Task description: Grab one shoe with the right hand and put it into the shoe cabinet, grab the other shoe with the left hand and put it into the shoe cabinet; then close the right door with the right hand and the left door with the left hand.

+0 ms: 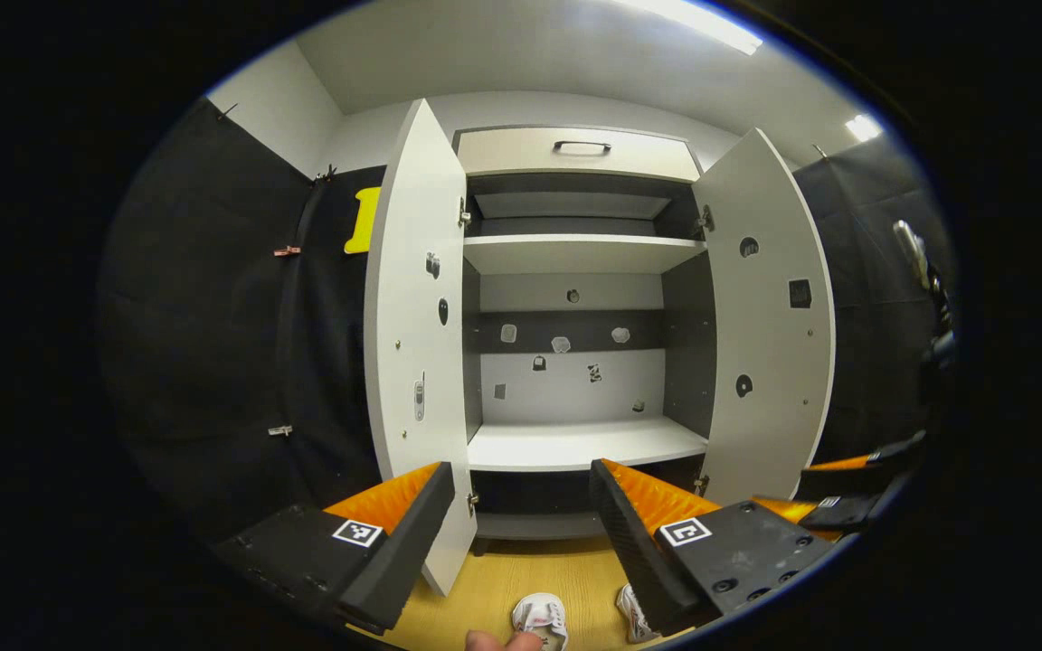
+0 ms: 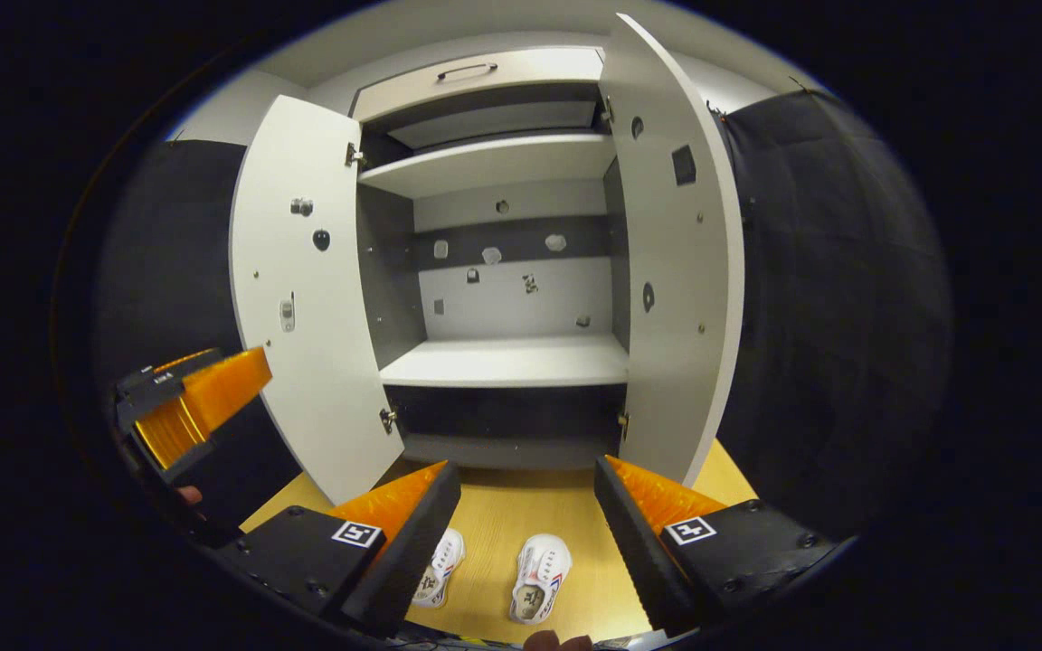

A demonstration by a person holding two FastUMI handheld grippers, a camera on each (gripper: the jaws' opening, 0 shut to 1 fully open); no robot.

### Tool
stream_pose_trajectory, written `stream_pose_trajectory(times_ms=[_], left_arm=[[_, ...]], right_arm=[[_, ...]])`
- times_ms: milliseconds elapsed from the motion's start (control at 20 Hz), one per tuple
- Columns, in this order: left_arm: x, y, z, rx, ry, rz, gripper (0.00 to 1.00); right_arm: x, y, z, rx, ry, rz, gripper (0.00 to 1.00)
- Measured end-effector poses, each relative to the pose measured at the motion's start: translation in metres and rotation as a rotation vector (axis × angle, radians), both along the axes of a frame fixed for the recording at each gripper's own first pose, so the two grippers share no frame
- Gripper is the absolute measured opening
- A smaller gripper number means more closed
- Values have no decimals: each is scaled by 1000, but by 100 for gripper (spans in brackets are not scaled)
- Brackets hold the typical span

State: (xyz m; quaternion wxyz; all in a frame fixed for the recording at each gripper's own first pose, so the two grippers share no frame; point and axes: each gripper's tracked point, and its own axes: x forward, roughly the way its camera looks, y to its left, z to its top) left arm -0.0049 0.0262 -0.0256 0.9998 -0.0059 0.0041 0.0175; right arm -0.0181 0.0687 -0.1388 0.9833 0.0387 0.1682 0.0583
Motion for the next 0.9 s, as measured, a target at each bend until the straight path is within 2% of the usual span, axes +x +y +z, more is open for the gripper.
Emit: stream_pose_trajectory(times_ms=[200,500,550,650,750,800,900], left_arm=[[-8,19,-18,28,10,31,95],[-13,35,-41,19,41,44,95],[-13,37,-44,19,44,44,95],[-13,39,-49,18,50,44,95],[-11,41,-55,19,60,42,95],[-12,43,-59,19,65,45,95],[-11,45,-65,7,75,47,95]], right_arm=[[-13,12,-80,-5,142,20,98],[-30,25,-207,24,372,29,100],[-30,25,-225,31,408,23,98],[-34,27,-257,43,471,20,86],[-35,30,-284,47,519,20,85],[-32,29,-295,37,530,14,77],[-27,27,-314,10,541,6,68]])
